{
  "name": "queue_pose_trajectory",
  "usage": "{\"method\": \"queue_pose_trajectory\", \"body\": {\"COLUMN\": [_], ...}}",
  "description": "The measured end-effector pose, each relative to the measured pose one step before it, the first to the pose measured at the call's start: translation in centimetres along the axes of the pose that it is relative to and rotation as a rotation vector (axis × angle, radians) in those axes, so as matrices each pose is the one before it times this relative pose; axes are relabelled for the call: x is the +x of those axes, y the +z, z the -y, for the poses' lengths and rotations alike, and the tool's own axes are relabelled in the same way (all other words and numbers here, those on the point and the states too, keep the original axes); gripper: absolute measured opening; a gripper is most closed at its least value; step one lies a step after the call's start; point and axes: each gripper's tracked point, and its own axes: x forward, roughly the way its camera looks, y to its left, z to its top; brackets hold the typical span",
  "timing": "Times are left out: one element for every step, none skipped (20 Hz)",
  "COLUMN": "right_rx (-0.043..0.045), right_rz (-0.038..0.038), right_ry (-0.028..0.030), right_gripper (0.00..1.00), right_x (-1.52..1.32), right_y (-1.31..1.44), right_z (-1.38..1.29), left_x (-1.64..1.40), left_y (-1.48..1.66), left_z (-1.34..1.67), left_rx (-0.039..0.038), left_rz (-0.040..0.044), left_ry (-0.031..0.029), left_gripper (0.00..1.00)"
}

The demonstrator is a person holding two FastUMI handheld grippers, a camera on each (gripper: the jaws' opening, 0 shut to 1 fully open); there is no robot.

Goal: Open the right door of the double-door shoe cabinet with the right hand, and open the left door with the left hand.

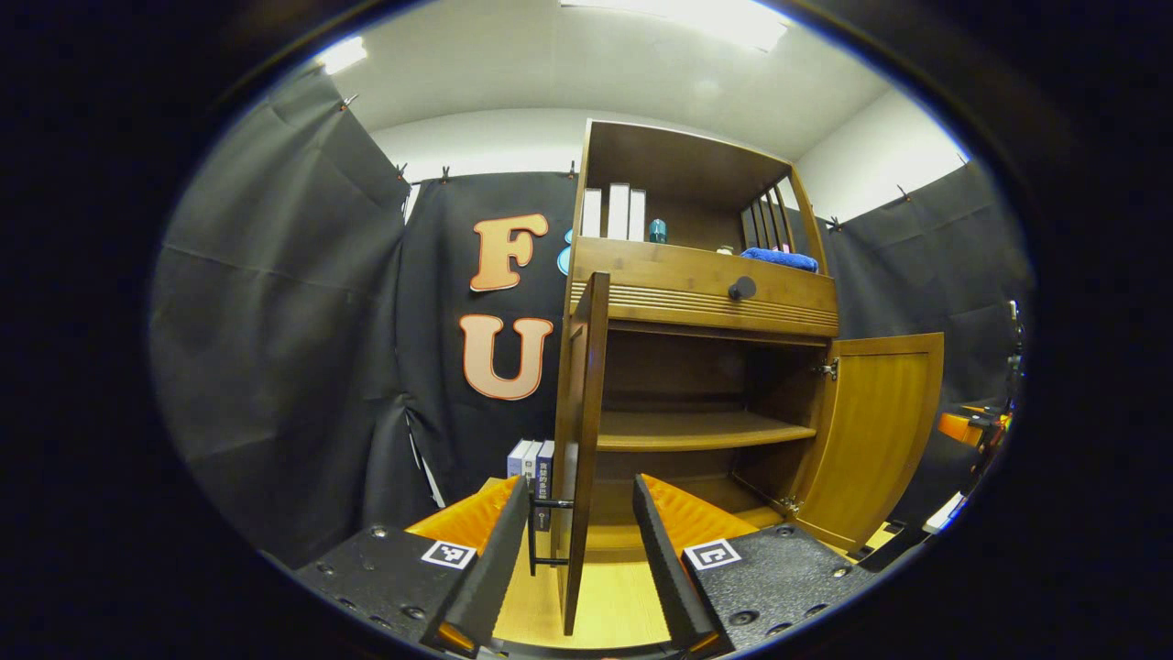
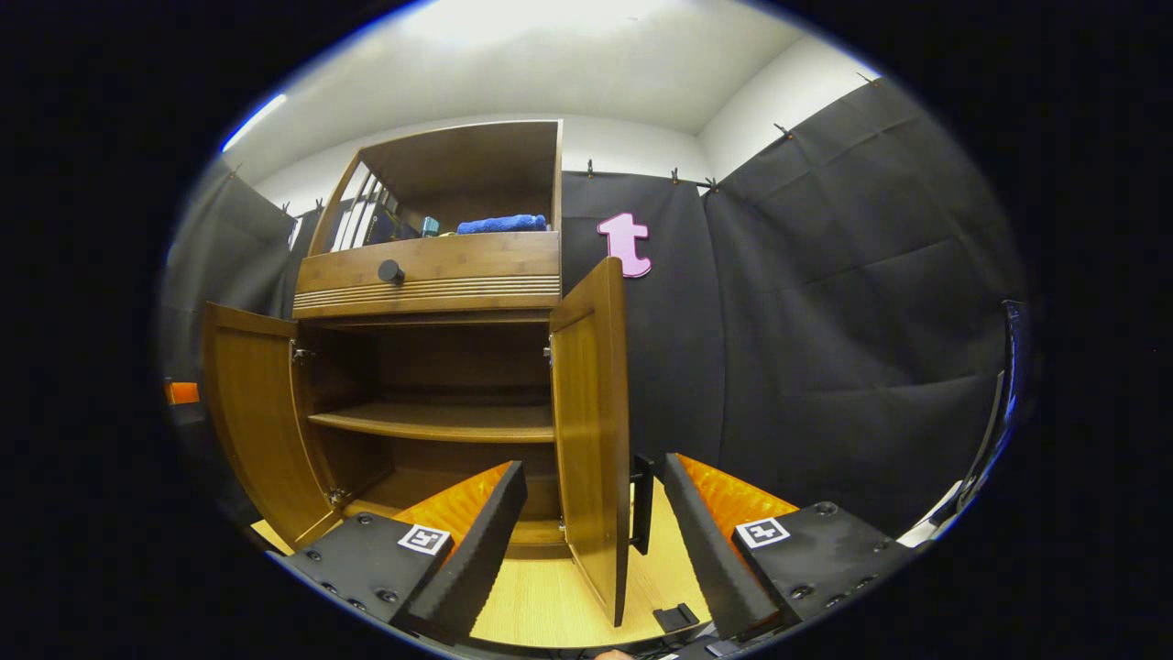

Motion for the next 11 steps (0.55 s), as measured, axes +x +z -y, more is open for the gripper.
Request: {"method": "queue_pose_trajectory", "body": {"right_rx": [0.00236, 0.00291, 0.00332, 0.00306, 0.00295, 0.00113, 0.00164, 0.00113, 0.00186, 0.00079, 0.00111], "right_rz": [-0.0019, -0.00178, -0.00359, -0.00317, -0.00166, 0.00132, 0.00252, 0.00287, 0.00112, -0.00137, -0.00259], "right_ry": [0.00058, 0.0029, 0.00367, 0.00378, 0.00295, 0.00284, 0.00167, 0.00018, 0.00088, 0.00024, -0.00138], "right_gripper": [0.92, 0.92, 0.93, 0.92, 0.92, 0.92, 0.92, 0.92, 0.92, 0.98, 0.92], "right_x": [-0.652, 0.015, 0.015, 0.031, -0.045, 0.018, -0.067, -0.008, -0.003, 0.149, 0.062], "right_y": [-0.449, -0.058, -0.074, -0.08, -0.019, 0.028, 0.012, 0.036, -0.03, -0.089, -0.081], "right_z": [-0.229, 0.03, -0.024, -0.078, -0.027, 0.026, 0.024, 0.116, 0.023, 0.117, 0.113], "left_x": [0.072, 0.039, 0.033, -0.061, 0.241, -0.128, 0.107, -0.035, 0.143, 0.031, 0.031], "left_y": [0.093, 0.023, -0.108, 0.099, -0.084, 0.021, -0.015, 0.111, -0.064, 0.054, 0.021], "left_z": [0.126, 0.302, 0.239, 0.167, 0.091, 0.094, 0.014, -0.151, -0.19, -0.16, 0.036], "left_rx": [-0.00043, -0.00284, -0.0011, -0.00512, -0.01048, -0.01454, -0.01496, -0.00792, 0.00263, 0.00487, 0.00092], "left_rz": [0.00101, -0.00045, -0.00113, 0.00023, -0.00146, -0.00144, 0.00197, 0.00136, 0.00239, 0.00282, 0.00494], "left_ry": [0.0012, -0.00113, 0.00314, -0.00173, -0.00235, -0.00619, -0.00425, 0.0036, 0.00795, 0.0079, 0.00552], "left_gripper": [0.71, 0.75, 0.78, 0.82, 0.82, 0.87, 0.92, 0.96, 0.87, 0.87, 0.87]}}
